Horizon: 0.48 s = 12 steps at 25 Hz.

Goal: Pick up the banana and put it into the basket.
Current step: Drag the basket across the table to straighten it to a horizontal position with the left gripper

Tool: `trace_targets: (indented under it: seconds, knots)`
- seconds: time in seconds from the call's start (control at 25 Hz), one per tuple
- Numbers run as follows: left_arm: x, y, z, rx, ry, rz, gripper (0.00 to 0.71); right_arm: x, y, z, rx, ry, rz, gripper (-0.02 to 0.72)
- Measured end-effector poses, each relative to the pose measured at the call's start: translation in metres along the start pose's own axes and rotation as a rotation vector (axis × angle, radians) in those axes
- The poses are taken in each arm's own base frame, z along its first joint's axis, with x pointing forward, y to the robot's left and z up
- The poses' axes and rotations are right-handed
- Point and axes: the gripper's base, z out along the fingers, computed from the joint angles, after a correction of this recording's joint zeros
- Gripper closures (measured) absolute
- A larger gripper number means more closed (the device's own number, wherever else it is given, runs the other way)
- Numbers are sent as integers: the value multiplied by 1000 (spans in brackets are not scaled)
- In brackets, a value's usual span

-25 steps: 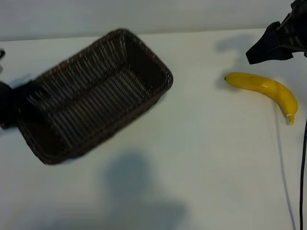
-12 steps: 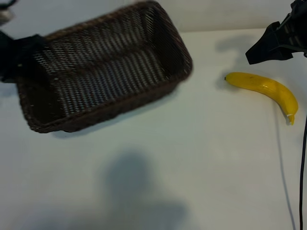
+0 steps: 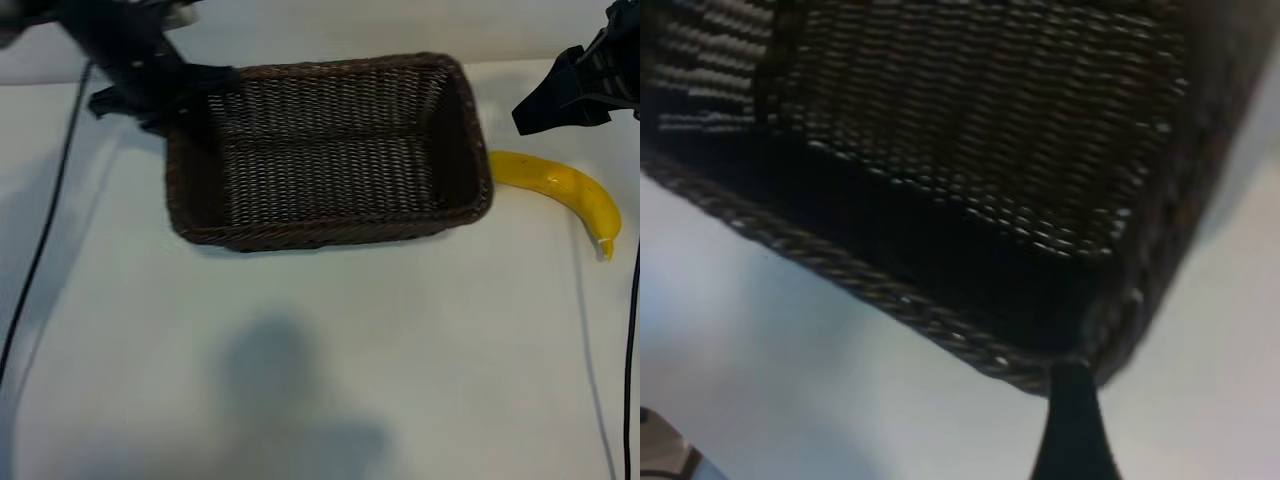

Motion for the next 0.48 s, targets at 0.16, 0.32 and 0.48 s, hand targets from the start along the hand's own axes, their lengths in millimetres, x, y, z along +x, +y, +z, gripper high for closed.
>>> trace_targets:
  seconds: [0.16, 0.32, 0.48]
  knots:
    - [-14, -16, 23, 1, 14, 48, 523, 0, 0, 0, 0, 0, 0, 193]
    - [-17, -19, 43, 0, 50, 59, 523, 0, 0, 0, 0, 0, 0, 193]
    - [-17, -19, 48, -2, 60, 44, 523, 0, 0, 0, -1, 0, 0, 193]
